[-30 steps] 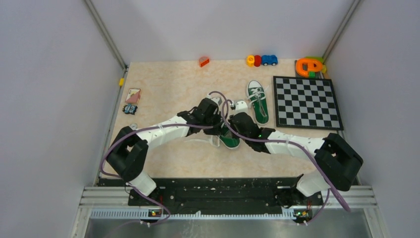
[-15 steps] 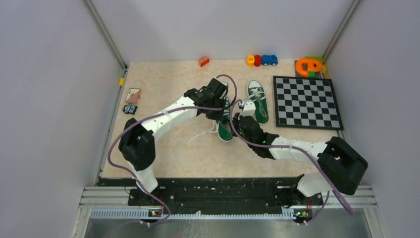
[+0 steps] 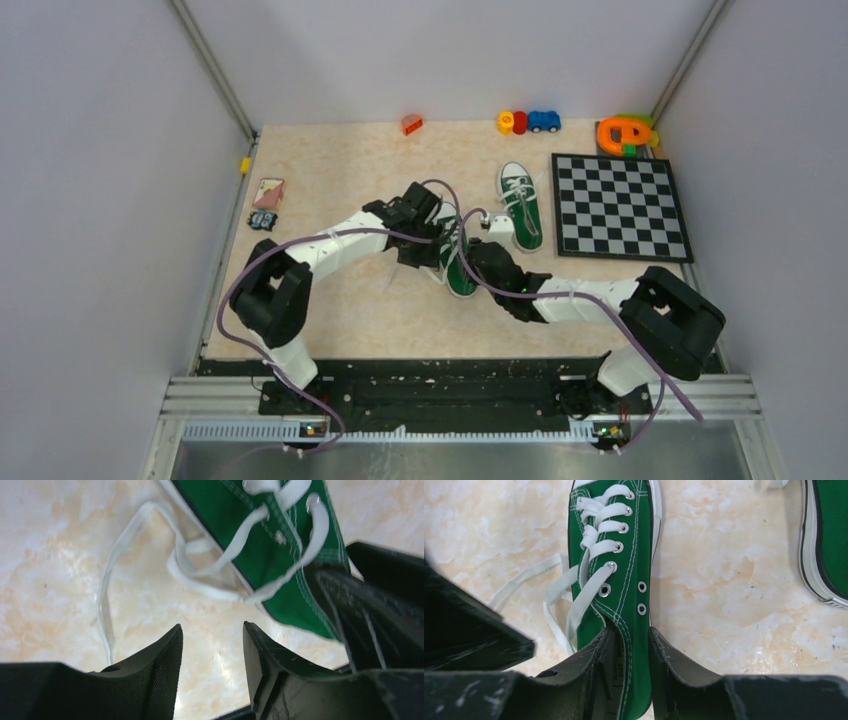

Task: Tie the shoes
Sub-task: Adjust the shoe at the center of the board, then cross the shoelace with the shoelace.

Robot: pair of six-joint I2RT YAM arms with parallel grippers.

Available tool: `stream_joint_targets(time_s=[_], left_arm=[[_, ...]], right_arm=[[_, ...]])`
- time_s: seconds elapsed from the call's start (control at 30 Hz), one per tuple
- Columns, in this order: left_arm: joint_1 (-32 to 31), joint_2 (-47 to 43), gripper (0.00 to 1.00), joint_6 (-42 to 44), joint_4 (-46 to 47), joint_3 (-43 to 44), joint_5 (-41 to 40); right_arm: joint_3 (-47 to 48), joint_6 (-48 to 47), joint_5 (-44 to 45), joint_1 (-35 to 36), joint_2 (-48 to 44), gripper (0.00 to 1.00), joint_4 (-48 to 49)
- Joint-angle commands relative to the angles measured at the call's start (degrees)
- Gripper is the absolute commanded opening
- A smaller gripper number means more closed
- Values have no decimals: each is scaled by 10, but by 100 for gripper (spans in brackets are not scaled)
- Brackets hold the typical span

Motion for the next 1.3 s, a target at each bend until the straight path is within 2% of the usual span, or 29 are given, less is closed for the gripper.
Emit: stream_joint_targets(time_s=[0.0,0.23,0.4,0.47,0.6,0.7,0.87,1.07,1.17,1.27], left_arm=[[13,-116,54,8,43,-39,37],[96,-215,52,9,127,-168,97],[139,-214,52,11,205,-211,108],[147,-210,51,10,249,-228,128],[153,-195,51,17,300,-243,151],[155,-183,52,27,300,-242,141],[161,-170,52,37,265,-239,83],[161,-123,52,69,209,-215,76],[161,-95,52,80,198,-204,75],[159,-59,47,86,175,-181,89]], right_arm=[[14,-21,-18,5,-40,32,-43],[39,-44,-80,6,-108,49,-131],[103,-25,-117,7,-110,50,-208],[125,7,-133,14,-95,50,-216],[150,77,-113,35,-53,50,-214],[164,139,-86,53,-17,51,-215],[202,199,22,112,43,54,-265],[219,151,10,115,69,54,-259],[192,110,-5,115,50,54,-212],[175,79,-38,106,42,54,-184]])
